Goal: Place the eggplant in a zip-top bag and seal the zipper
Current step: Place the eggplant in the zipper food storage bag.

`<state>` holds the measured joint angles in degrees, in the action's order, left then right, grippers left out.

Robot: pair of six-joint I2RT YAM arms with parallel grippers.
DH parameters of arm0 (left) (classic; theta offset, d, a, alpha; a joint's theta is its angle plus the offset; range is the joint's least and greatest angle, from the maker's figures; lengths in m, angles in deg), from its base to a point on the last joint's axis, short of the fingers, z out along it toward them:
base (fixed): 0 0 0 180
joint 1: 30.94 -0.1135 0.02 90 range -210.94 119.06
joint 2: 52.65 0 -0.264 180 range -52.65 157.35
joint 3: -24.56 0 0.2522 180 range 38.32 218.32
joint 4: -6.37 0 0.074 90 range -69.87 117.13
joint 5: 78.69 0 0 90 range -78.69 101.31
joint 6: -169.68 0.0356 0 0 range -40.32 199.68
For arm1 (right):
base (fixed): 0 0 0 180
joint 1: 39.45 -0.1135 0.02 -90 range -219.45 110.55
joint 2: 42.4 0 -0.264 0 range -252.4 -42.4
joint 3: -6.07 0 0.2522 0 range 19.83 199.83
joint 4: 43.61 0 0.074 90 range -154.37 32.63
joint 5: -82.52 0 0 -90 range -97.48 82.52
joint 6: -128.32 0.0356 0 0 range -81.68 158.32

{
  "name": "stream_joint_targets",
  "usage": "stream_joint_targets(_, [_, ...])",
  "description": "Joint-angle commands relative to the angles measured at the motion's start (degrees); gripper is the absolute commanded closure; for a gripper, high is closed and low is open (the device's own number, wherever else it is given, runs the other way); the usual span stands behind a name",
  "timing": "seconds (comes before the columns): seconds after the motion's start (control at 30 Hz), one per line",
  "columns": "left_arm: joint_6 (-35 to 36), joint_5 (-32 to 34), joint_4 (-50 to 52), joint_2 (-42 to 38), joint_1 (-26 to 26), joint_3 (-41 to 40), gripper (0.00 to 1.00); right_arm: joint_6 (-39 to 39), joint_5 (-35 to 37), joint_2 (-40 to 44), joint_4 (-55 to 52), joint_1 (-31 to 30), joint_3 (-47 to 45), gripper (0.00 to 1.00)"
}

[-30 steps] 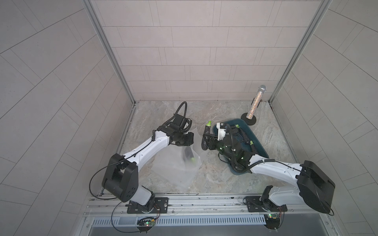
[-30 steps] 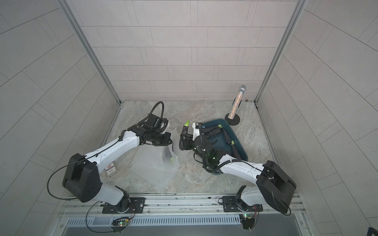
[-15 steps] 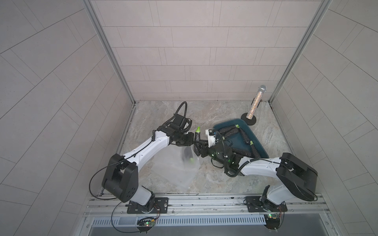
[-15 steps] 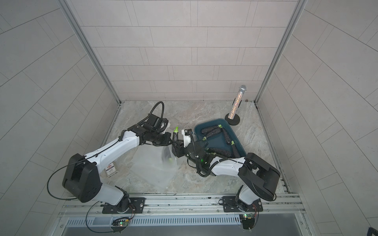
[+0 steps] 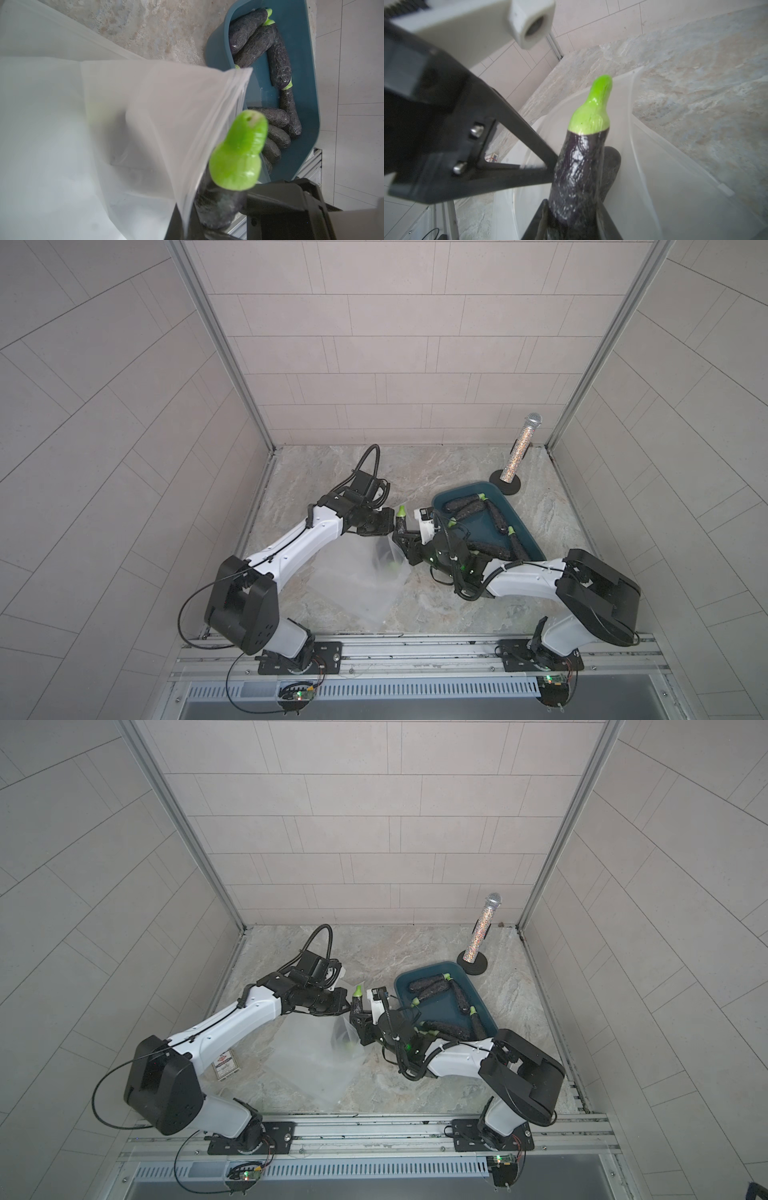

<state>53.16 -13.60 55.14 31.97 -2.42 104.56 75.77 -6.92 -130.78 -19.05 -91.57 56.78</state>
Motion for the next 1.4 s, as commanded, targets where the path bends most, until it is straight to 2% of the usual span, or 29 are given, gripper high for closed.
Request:
stream_joint_targets(0.0, [1.4,1.9,1.3,-2.3,-0.1,1.8,1.00,-0.8,0.8,0.6,-4.4,-0.3,1.6,0.79])
stream_joint_targets(0.4, [1.8,2.7,1.4,-3.7,0.6,0.5,1.00,-2.4,0.7,-2.5,-19.3,-0.3,11.0,0.79])
stream_joint_targets(0.73, [1.7,1.8,0.8,-4.8,0.8,-0.5,1.00,-1.4,-0.5,-9.0,-30.3,-0.2,21.7,0.76])
stream_joint_targets(0.93, [0.1,0.7,-0.7,-5.6,0.7,-2.2,1.00,-0.5,-3.0,-13.0,-29.5,0.6,26.0,0.70])
stream_joint_targets(1.13, [0.1,1.2,-0.3,-5.7,0.3,-2.4,1.00,1.5,-8.6,-14.9,-22.3,2.3,25.8,0.52])
stream_joint_targets(1.37, [-0.3,2.2,-0.2,-4.9,-1.7,-3.7,1.00,2.9,-15.6,-11.9,-18.0,5.6,23.2,0.49])
